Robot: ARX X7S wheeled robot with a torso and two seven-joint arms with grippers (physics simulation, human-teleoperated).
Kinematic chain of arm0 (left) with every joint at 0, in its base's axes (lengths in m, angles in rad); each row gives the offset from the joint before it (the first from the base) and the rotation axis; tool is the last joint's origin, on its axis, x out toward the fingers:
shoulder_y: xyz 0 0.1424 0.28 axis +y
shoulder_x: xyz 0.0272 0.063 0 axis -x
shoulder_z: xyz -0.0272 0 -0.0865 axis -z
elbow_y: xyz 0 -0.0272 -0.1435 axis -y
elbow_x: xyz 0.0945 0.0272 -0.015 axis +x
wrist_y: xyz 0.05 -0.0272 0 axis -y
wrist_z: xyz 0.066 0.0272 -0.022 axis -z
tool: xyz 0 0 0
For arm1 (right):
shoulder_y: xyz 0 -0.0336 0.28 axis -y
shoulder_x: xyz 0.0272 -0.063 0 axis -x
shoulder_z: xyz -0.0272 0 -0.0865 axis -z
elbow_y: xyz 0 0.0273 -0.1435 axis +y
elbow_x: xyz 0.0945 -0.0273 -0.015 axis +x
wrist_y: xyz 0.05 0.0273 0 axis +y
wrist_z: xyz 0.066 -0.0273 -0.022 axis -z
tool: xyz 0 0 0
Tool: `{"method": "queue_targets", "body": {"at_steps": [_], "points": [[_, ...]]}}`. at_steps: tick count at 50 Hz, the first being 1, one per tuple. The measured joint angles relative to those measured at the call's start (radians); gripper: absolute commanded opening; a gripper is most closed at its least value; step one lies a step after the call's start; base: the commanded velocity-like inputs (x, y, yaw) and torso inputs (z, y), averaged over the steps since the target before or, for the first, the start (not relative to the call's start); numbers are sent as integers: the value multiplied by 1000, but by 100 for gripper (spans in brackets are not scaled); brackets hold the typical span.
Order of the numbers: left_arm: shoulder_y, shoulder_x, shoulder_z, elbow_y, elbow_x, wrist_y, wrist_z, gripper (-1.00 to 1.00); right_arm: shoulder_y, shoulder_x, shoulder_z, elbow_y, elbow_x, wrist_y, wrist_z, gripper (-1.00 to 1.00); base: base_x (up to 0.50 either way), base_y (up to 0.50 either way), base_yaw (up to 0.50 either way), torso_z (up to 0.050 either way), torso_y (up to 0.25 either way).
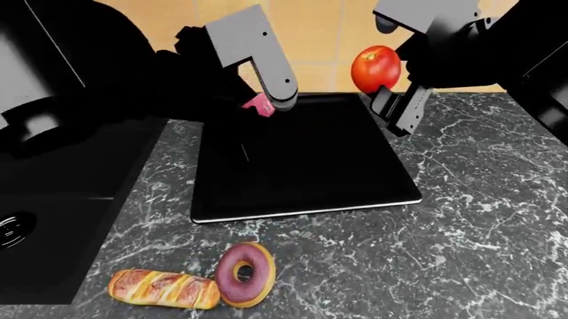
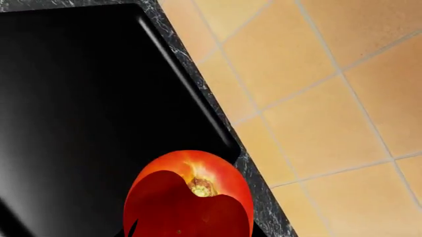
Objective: Pick up the fruits and vegetables and place them in the sink. Turn on the sink faucet to wash them. Then turn the sink off and put them in the tray.
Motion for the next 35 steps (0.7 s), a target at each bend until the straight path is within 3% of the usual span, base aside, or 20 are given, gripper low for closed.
{"method": "queue_targets", "body": {"at_steps": [14,35], "points": [[38,132,139,-260,130,92,155,-100,4,-2,8,14,-3,10,14,-100,0,0,0,0,1],[111,255,211,-528,224,250,280,-100,-1,-11,15,42,-9,13,34,-100,0,0,0,0,0]]}}
